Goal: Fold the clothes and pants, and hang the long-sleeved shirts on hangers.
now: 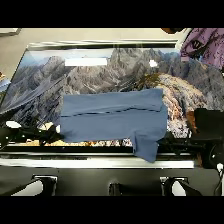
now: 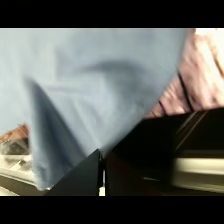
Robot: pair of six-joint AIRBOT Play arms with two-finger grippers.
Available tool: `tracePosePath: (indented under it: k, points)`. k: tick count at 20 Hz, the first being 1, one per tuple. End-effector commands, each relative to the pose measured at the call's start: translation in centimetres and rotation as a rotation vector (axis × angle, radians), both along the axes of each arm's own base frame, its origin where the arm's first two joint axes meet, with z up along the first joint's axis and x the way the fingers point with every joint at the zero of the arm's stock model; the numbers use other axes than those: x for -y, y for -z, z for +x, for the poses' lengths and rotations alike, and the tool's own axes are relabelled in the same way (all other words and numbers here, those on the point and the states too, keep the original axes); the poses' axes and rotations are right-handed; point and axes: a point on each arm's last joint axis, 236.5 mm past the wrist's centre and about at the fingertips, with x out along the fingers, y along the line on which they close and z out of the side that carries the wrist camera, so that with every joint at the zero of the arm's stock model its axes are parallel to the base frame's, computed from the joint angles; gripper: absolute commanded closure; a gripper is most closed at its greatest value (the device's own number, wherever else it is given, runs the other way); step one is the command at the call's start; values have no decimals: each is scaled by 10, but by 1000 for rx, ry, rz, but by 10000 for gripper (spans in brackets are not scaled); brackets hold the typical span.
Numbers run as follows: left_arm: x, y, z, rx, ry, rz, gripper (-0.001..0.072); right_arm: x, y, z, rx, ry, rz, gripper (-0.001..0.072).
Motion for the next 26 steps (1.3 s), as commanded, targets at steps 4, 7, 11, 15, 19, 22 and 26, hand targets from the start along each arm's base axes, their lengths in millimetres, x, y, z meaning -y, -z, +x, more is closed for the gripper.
tracePosePath:
  k: [4,7,11,15,19,22,26]
  points:
    - [-14,-62,6,88,-54,77,693,27,-71,17,35,-34,-113,683]
    - [-27,-85,-24,75,-63,194,693,35,-100,-9,28,-10,-222,683]
    - [-34,-111,-42,172,-31,298,693,28,-124,-40,47,21,-279,684]
    - [-31,-107,-21,238,-3,315,694,26,-125,-16,97,42,-234,684]
    - [-28,-82,16,264,-3,332,694,30,-112,35,145,72,-133,684]
    - [-25,-61,42,255,34,340,693,48,-99,74,191,85,-142,683]
    - [-29,-50,84,244,62,343,693,47,-77,123,241,46,-178,683]
